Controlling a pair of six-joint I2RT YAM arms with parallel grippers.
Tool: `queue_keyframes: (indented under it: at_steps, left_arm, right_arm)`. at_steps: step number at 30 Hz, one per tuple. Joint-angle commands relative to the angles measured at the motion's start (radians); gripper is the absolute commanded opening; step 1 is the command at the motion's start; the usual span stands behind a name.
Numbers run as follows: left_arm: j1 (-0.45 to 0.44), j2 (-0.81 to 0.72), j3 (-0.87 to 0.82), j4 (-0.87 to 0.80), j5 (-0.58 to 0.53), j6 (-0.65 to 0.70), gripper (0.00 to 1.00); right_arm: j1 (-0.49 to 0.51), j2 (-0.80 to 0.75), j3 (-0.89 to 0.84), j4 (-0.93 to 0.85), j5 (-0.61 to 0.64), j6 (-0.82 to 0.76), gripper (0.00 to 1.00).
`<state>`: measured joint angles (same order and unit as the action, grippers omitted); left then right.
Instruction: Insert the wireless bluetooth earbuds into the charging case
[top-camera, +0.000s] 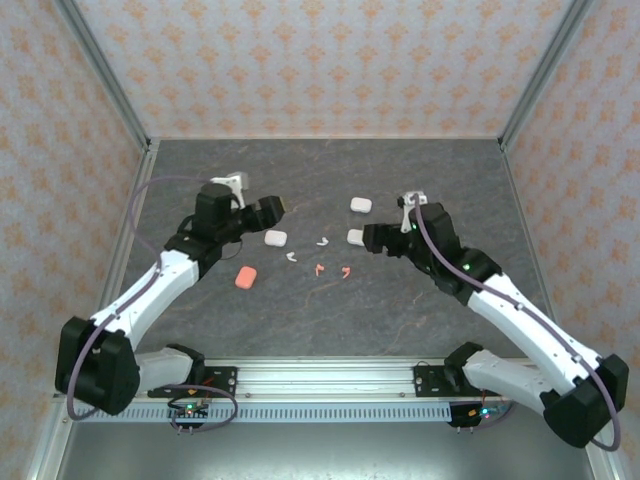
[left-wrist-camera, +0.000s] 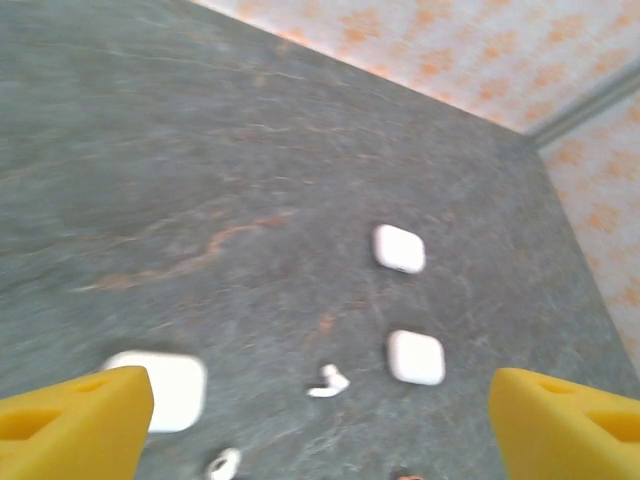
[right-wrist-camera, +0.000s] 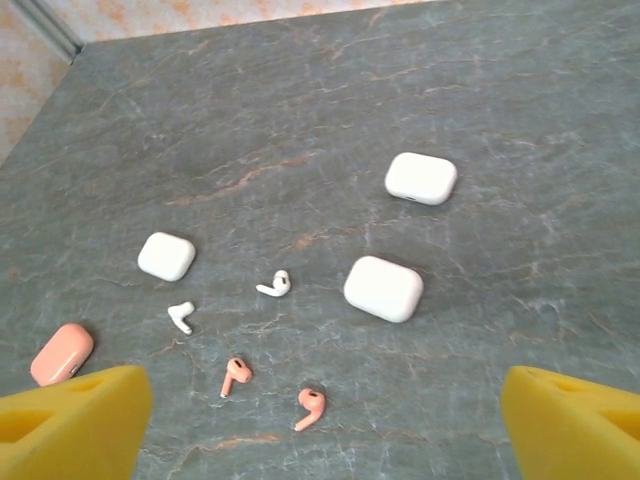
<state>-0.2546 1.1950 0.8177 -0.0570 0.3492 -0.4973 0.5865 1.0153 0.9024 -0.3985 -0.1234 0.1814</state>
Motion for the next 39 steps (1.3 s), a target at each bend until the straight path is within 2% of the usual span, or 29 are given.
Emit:
queue_keyframes:
  at_steps: [1, 7, 18, 27, 39]
  left_arm:
    - [0.074, -0.062, -0.063, -0.036, 0.025, -0.024, 0.90]
    - [0.218, -0.110, -0.147, 0.014, 0.114, -0.065, 0.91]
    - [0.372, -0.151, -0.229, 0.034, 0.173, -0.060, 0.93]
    - [0.424, -0.149, -0.258, 0.034, 0.178, -0.046, 0.93]
    - [0.440, -0.137, -0.267, 0.039, 0.178, -0.044, 0.94]
  right_arm:
    - [0.012, 0.098, 0.086, -0.026, -0.065, -0.042, 0.90]
    - [0.094, 0.416, 0.329, -0.174, -0.046, -0.123, 0.88]
    - [0.197, 0.905, 0.721, -0.249, -0.044, -0.262, 0.82]
    - [0.225, 1.200, 1.017, -0.306, -0.114, -0.376, 0.83]
    - [0.251, 1.477, 1.322, -0.366, -0.161, -0.412, 0.81]
